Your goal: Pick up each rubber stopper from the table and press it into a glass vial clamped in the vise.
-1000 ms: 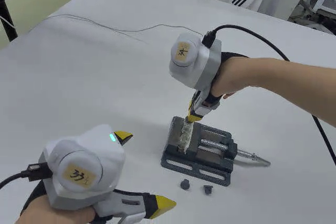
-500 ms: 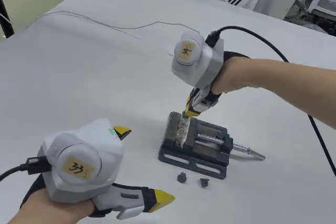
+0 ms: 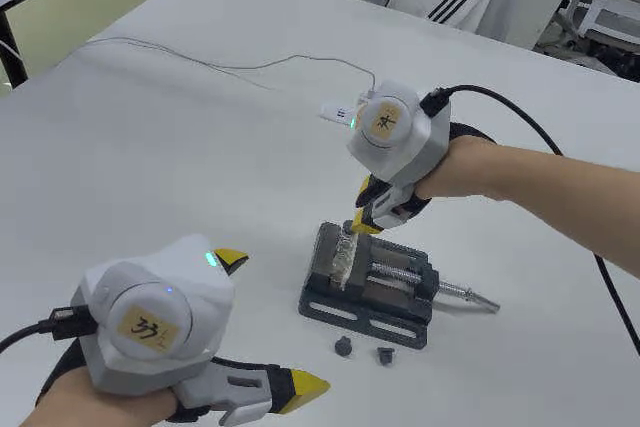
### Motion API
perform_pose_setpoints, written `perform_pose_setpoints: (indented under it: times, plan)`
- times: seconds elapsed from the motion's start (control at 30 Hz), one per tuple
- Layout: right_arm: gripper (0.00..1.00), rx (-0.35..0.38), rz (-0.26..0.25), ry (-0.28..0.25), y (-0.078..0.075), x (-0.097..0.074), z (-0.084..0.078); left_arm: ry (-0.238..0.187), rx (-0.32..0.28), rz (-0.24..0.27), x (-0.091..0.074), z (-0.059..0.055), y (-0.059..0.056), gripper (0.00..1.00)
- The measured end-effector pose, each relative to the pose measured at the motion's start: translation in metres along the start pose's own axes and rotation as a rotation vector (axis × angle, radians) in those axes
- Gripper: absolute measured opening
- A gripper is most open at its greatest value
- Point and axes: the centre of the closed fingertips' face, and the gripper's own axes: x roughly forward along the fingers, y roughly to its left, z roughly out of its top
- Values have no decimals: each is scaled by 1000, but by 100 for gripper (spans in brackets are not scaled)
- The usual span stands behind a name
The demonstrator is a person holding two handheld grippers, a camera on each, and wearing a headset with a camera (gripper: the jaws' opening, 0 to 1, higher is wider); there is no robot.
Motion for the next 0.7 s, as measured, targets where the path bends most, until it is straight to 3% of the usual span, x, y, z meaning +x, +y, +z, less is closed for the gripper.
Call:
perform_pose_setpoints:
  times: [0.13,0.23,0.33,0.43,0.7]
  plan:
    - [29,10,12,-5,8,0,-15,-1,6,-5,1,2,-1,88]
    - [35,74,45,-61,20,0,-18,-3,8,-8,1,3,-2,88]
    - [39,103,48,-77,27,-1,-26,-1,16,-12,0,2,-2,88]
    - [40,123,48,-74,34,-3,-33,3,17,-19,0,2,-3,88]
    - [35,156,27,-148,54,-20,-36,9,40,-33,-1,4,-5,88]
